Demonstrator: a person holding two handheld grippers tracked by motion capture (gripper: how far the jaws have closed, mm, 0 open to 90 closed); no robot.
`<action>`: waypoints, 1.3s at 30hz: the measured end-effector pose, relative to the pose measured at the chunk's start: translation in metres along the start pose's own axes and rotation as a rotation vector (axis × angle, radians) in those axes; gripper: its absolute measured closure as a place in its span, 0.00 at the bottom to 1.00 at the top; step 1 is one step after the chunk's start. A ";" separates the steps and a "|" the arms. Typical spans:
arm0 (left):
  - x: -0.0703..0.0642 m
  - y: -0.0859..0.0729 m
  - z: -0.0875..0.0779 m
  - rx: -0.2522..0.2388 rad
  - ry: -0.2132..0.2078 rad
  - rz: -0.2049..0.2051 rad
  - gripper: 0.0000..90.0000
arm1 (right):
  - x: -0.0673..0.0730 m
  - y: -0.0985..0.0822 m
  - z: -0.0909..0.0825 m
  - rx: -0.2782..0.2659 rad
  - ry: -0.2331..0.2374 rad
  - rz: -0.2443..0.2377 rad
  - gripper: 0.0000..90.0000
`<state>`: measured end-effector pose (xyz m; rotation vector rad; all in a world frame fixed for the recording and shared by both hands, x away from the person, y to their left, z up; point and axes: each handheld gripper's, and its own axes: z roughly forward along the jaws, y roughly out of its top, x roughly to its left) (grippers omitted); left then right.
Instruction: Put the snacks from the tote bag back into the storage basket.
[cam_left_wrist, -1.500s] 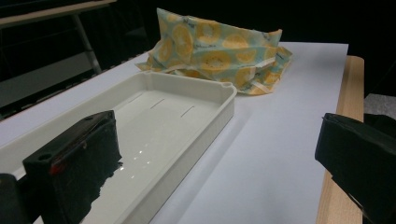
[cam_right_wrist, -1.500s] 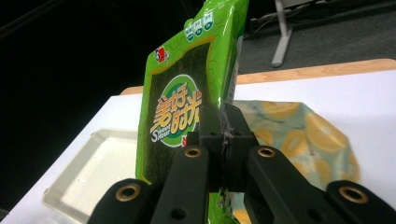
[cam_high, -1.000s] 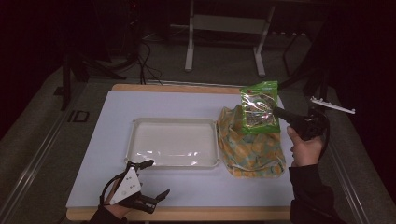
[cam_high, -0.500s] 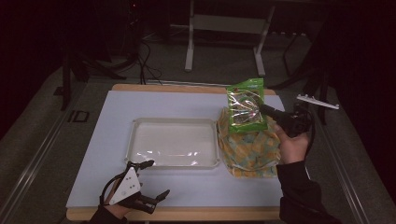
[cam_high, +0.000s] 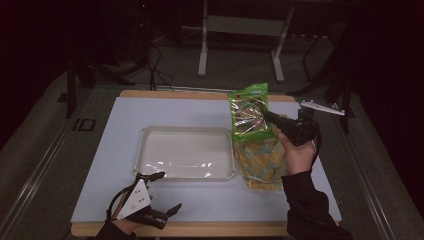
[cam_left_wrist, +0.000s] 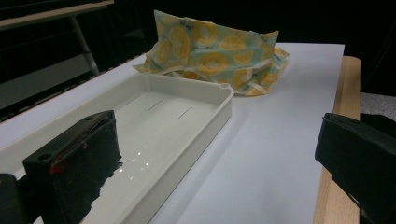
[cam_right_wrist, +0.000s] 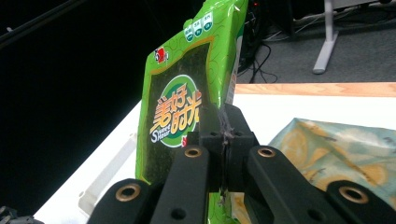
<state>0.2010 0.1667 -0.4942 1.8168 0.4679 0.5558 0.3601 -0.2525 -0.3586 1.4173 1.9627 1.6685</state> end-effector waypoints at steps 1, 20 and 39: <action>0.000 0.000 0.000 0.000 0.000 0.001 0.00 | 0.001 -0.001 0.001 0.001 0.000 0.003 0.99; -0.002 0.000 0.000 0.004 -0.005 0.009 0.00 | 0.029 -0.011 0.033 0.007 0.045 -0.014 0.99; -0.002 0.001 0.000 -0.002 -0.007 0.011 0.00 | 0.053 -0.026 0.063 -0.016 0.072 0.014 0.99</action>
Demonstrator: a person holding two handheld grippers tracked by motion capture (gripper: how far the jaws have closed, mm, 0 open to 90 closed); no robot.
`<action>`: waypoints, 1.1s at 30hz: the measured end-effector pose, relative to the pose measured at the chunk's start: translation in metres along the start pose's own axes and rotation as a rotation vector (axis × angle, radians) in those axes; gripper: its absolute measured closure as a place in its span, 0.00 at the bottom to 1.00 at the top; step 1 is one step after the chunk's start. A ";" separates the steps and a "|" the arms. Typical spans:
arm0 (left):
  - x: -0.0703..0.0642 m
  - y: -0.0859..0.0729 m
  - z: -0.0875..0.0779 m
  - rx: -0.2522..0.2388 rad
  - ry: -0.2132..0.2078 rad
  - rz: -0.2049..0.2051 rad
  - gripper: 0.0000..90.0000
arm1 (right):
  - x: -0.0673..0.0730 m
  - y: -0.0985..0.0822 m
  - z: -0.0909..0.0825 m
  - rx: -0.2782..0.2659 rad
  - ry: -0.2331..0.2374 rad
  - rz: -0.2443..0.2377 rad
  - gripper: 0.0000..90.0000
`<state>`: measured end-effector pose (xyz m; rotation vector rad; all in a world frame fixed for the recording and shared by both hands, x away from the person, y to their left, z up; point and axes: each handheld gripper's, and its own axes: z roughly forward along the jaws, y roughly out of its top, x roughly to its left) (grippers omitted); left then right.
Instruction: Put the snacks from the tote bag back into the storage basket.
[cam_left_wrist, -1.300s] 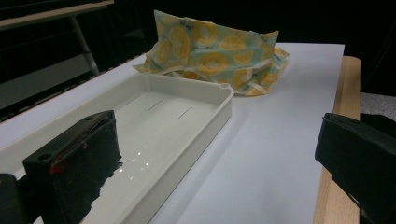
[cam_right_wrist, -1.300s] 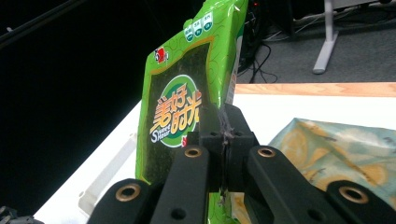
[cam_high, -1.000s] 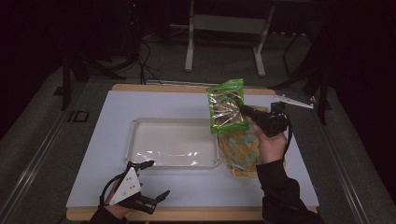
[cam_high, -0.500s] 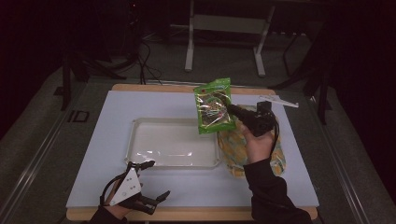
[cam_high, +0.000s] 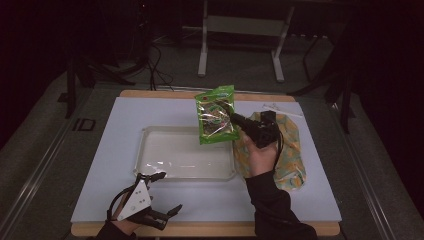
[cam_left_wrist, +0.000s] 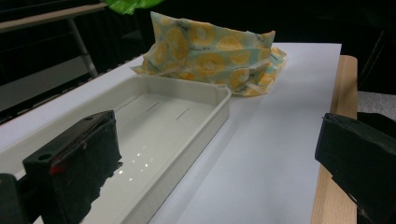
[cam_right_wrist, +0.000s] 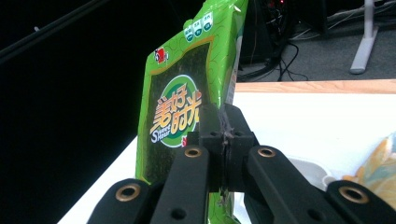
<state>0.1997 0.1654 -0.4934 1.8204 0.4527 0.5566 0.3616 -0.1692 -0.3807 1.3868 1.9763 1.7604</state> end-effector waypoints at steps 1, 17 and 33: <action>0.000 0.000 0.000 -0.001 0.000 0.000 0.00 | 0.000 -0.003 0.003 -0.004 0.002 0.012 0.99; 0.000 0.000 0.000 -0.002 -0.005 0.003 0.00 | -0.008 -0.033 0.019 -0.004 -0.007 0.102 0.99; 0.000 0.001 0.000 -0.002 -0.006 0.004 0.00 | -0.020 -0.068 0.030 0.040 -0.036 0.155 0.99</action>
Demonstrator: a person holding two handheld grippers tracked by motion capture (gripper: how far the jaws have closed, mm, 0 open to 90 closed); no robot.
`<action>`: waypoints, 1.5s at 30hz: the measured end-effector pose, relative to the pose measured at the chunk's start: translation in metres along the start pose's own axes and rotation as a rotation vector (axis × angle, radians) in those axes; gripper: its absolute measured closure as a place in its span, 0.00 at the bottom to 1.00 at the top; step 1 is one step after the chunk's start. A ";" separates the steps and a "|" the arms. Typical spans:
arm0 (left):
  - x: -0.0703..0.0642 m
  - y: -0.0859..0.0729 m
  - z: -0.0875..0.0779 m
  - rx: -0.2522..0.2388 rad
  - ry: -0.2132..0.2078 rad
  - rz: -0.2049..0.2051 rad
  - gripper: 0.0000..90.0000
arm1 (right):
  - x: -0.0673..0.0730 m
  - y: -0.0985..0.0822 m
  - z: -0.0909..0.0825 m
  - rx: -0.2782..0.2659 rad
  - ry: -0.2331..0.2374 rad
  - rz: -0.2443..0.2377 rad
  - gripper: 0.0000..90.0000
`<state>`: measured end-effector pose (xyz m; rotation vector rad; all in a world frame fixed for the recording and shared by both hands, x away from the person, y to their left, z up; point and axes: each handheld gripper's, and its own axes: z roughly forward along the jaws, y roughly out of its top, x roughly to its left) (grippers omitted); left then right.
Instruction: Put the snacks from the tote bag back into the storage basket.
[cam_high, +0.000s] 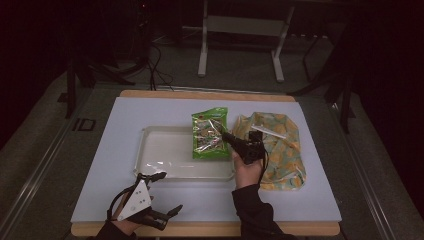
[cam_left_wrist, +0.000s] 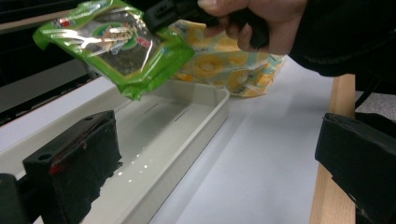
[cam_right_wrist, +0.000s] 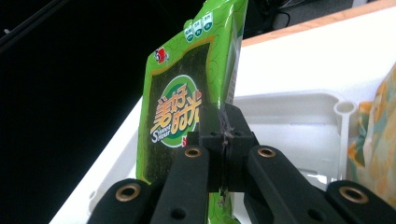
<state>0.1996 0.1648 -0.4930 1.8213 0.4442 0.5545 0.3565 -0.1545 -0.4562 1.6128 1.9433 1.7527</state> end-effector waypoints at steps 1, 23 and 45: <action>0.000 0.000 0.000 0.000 -0.001 0.000 0.00 | -0.001 -0.002 0.001 0.000 0.000 0.003 0.99; 0.000 0.000 0.000 -0.001 0.000 0.003 0.00 | -0.024 -0.050 0.012 0.060 -0.004 0.129 0.99; 0.000 0.000 0.000 0.001 0.001 0.007 0.00 | -0.028 -0.067 0.011 0.118 -0.049 0.102 0.99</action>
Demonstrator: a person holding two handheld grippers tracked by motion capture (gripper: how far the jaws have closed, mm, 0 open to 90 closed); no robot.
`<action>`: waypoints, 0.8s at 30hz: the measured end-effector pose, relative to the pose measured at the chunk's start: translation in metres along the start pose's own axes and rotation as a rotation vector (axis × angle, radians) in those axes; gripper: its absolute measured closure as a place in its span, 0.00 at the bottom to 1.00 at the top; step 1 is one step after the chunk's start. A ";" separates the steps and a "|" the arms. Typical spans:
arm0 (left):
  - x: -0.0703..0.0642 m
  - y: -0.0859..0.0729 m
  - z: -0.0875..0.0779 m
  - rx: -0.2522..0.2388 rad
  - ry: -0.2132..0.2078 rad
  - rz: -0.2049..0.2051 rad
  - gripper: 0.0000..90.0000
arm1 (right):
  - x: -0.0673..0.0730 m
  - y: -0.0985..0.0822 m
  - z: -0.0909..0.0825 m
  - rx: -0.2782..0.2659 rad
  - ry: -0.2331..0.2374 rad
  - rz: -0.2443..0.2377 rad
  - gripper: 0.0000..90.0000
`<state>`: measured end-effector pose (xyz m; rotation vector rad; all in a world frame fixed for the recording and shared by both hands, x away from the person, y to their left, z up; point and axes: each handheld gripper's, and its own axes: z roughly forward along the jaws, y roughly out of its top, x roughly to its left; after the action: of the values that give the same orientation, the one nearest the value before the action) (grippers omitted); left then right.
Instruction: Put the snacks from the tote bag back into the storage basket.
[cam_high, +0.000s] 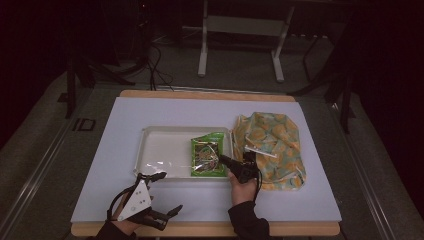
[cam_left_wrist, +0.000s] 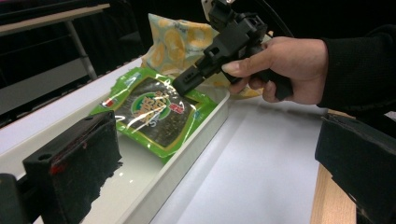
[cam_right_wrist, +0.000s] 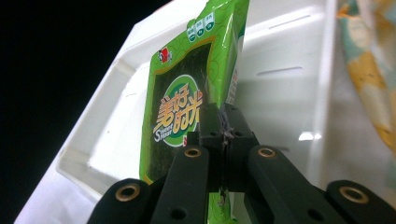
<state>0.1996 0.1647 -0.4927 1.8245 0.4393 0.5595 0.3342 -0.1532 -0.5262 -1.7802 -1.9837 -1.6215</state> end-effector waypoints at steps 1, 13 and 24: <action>0.000 0.000 0.000 0.000 0.000 0.000 0.00 | -0.001 -0.001 0.000 0.004 -0.008 -0.003 0.99; 0.000 0.000 0.000 -0.002 -0.002 0.001 0.00 | -0.005 -0.002 0.003 0.026 -0.042 -0.022 0.97; 0.000 0.000 0.000 -0.001 -0.002 0.003 0.00 | -0.005 0.000 0.005 0.053 -0.082 -0.084 0.91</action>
<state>0.1998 0.1646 -0.4924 1.8245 0.4347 0.5599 0.3392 -0.1532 -0.5312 -1.7959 -2.1437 -1.5252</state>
